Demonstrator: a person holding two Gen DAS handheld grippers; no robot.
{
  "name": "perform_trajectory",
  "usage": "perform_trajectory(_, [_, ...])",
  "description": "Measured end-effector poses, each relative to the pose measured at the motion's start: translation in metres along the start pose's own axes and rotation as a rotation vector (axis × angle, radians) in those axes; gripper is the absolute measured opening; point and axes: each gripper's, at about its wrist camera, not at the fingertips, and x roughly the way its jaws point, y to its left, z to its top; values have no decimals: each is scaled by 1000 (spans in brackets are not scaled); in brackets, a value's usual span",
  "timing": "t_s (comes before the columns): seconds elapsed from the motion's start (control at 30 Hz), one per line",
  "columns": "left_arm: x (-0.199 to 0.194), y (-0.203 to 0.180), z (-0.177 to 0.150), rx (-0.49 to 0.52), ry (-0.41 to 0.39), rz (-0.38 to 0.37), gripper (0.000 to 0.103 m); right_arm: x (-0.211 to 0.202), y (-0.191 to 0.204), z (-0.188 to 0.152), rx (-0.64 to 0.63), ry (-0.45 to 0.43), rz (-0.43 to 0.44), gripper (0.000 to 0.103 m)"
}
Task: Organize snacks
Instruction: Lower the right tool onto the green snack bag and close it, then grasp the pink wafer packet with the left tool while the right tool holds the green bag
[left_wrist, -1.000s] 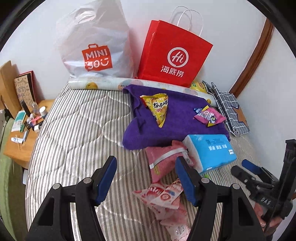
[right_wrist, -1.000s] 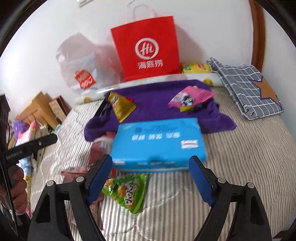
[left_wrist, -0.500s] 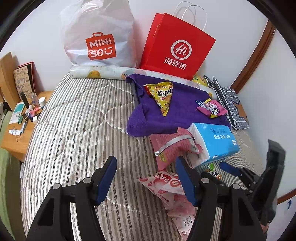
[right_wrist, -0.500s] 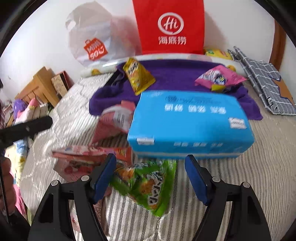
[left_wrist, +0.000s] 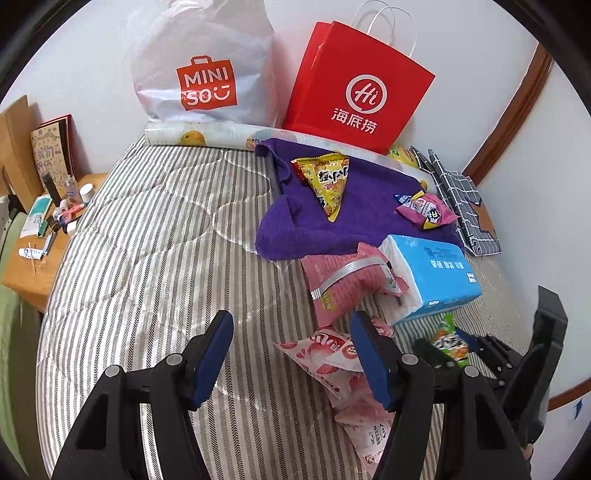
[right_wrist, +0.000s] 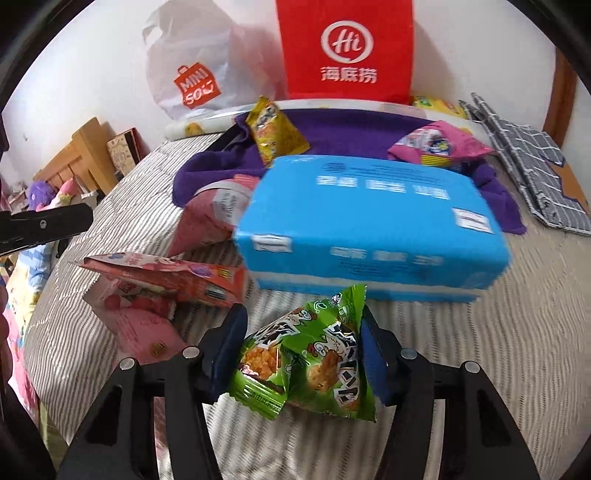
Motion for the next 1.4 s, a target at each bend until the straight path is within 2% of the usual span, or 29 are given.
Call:
perform_trajectory(0.2, [-2,-8,-7,14,-3,-38,64,-21,-34,-11,30,-28,-77,58])
perform_trajectory(0.37, [0,-18,-13,20,4,-64,70,-28,-63,-19,58,-33,-143,58])
perform_trajectory(0.63, [14,-32,-44,33,78,-53,71,-23,-86,-27,85,-37,-125,59])
perform_trajectory(0.87, [17,-39,-69,26,112,-48,71,-22,-88,-22,38,-54,-142,59])
perform_trajectory(0.97, [23,-47,-79,36,130,-41,71,-19,-92,-21,36,-68,-154,59])
perform_trajectory(1.1, [26,-62,-87,77,92,25,71,-17,-96,-22,41,-69,-130,59])
perform_trajectory(1.23, [27,-74,-94,108,54,76,69,-14,-93,-23,29,-60,-146,59])
perform_trajectory(1.3, [26,-77,-97,132,35,106,62,-14,-91,-23,18,-59,-156,59])
perform_trajectory(1.37, [25,-78,-99,149,23,127,46,-14,-91,-24,13,-62,-161,59])
perform_trajectory(1.4, [24,-77,-99,158,19,134,42,-15,-91,-24,13,-62,-162,59])
